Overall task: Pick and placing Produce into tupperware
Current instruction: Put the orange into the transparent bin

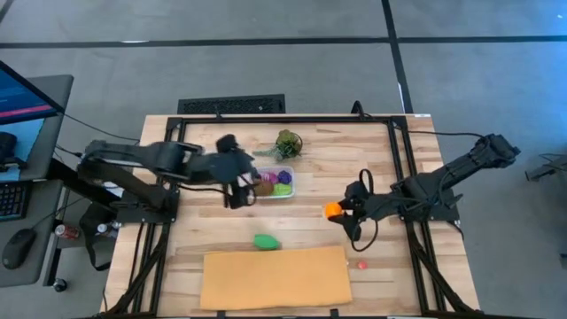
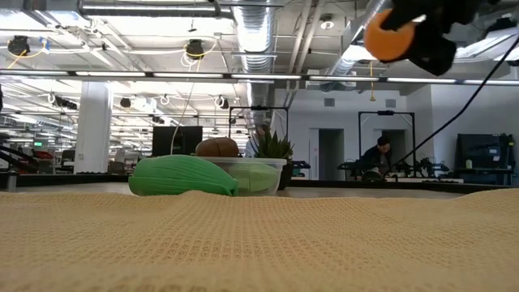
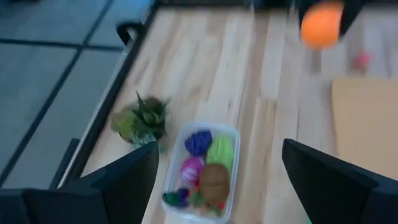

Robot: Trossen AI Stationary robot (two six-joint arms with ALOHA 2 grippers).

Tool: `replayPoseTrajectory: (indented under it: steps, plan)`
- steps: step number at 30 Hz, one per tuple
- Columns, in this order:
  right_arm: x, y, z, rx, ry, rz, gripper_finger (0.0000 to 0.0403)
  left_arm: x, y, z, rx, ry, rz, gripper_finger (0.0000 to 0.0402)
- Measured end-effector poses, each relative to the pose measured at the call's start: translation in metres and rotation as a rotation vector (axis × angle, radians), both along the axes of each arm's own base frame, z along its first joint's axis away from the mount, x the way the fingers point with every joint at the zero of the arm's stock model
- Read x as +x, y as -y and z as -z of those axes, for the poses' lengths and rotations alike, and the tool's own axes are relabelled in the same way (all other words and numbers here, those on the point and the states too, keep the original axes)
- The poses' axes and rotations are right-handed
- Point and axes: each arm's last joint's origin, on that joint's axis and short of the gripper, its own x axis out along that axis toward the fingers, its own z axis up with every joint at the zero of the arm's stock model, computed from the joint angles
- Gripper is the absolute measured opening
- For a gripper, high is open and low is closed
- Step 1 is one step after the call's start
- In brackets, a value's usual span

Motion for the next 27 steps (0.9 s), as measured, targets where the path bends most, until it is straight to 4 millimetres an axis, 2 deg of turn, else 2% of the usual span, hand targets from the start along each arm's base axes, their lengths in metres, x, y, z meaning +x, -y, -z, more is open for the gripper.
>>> replayPoseTrajectory:
  steps: [5, 10, 17, 27]
  plan:
    - [0.009, 0.008, -0.007, -0.032, 0.087, 0.001, 0.0205, -0.040, 0.000, -0.015, -0.038, 0.143, -0.060, 0.0332]
    - [0.015, 0.015, -0.014, -0.057, 0.158, 0.013, 0.0207, -0.080, 0.001, -0.010, -0.072, 0.232, -0.152, 0.0332]
    - [0.024, 0.026, -0.020, -0.094, 0.237, 0.034, 0.0204, -0.119, 0.004, 0.022, -0.162, 0.327, -0.245, 0.0332]
    - [0.044, 0.038, -0.013, -0.115, 0.265, 0.046, 0.0205, -0.139, 0.009, 0.083, -0.289, 0.427, -0.299, 0.0332]
